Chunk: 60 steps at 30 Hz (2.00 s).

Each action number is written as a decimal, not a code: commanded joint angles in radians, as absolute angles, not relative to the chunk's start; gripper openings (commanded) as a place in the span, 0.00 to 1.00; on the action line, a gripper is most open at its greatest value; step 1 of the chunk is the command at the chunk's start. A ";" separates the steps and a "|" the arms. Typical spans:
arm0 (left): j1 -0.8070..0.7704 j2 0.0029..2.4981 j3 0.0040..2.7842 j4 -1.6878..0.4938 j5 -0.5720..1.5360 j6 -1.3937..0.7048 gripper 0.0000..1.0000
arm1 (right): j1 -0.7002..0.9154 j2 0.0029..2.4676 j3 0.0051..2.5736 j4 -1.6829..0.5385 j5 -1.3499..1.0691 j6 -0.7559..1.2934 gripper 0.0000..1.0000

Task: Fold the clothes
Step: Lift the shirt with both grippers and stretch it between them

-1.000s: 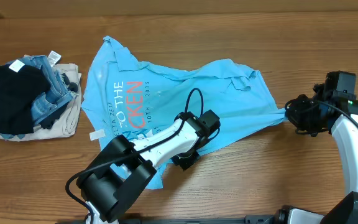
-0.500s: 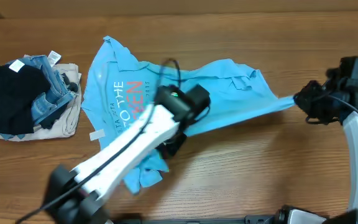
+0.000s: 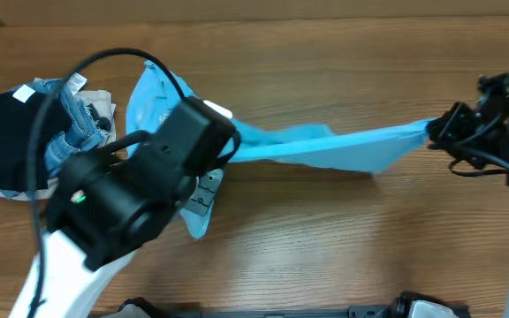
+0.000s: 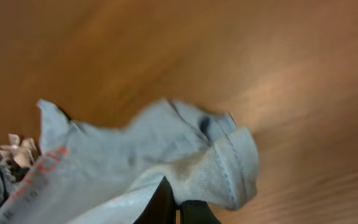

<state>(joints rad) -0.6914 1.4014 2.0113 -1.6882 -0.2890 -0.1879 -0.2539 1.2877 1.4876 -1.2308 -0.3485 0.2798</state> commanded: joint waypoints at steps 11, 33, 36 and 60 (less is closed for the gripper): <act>-0.681 1.369 2.585 -1.689 -0.326 -0.074 0.04 | -0.258 1.205 2.188 -1.512 -0.246 0.315 0.04; -0.681 1.408 2.694 -1.689 -0.451 -0.236 0.04 | -0.258 1.255 2.318 -1.684 -0.210 0.344 0.04; -0.681 1.393 2.694 -1.689 -0.463 -0.233 0.04 | -0.258 1.260 2.318 -1.682 -0.202 0.344 0.04; -0.646 1.423 2.450 -1.689 -0.564 -0.266 0.04 | -0.241 1.335 2.268 -1.694 -0.218 0.341 0.04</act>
